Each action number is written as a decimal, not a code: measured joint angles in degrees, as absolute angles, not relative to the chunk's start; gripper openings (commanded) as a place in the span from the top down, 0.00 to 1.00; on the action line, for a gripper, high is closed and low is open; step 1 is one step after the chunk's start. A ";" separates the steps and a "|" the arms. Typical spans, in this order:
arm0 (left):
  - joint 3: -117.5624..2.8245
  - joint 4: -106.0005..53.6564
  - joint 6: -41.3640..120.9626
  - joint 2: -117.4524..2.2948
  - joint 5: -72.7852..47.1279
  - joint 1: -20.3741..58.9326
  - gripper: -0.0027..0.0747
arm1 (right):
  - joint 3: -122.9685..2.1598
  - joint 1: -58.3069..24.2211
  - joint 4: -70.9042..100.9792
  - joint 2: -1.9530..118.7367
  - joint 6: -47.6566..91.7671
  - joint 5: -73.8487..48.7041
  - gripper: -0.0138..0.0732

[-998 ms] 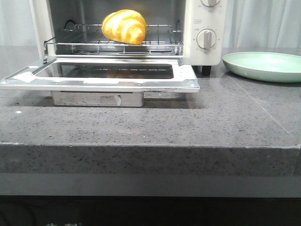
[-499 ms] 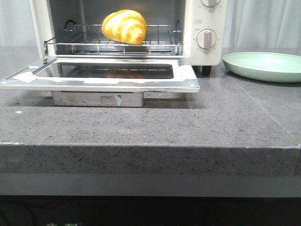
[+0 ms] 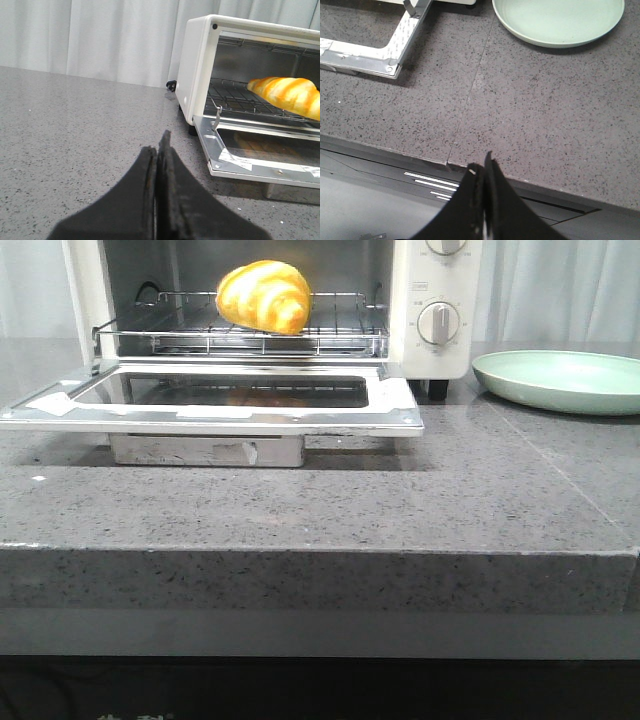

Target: Put bread in oven

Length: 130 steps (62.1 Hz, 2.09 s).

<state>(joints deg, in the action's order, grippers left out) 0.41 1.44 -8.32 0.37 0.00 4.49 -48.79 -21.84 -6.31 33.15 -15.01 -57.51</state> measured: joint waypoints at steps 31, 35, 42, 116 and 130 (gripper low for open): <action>0.41 1.44 -8.32 0.37 0.00 4.49 0.99 | -48.79 -21.84 -6.29 33.15 -15.01 -57.64 0.98; 0.41 1.44 -8.32 0.37 0.00 4.49 0.99 | -48.79 -21.84 -6.29 33.15 -15.01 -57.64 0.98; 0.41 1.44 -8.36 0.37 0.00 4.49 0.99 | -48.79 -21.84 -6.29 33.15 -15.01 -57.73 0.98; 0.41 1.44 -8.45 0.37 0.00 4.49 0.99 | -0.61 -1.02 -2.02 0.26 -9.63 -8.36 0.98; 0.41 1.44 -8.45 0.37 0.31 4.49 0.99 | 1.43 0.98 -1.94 -0.56 -9.63 -4.65 0.98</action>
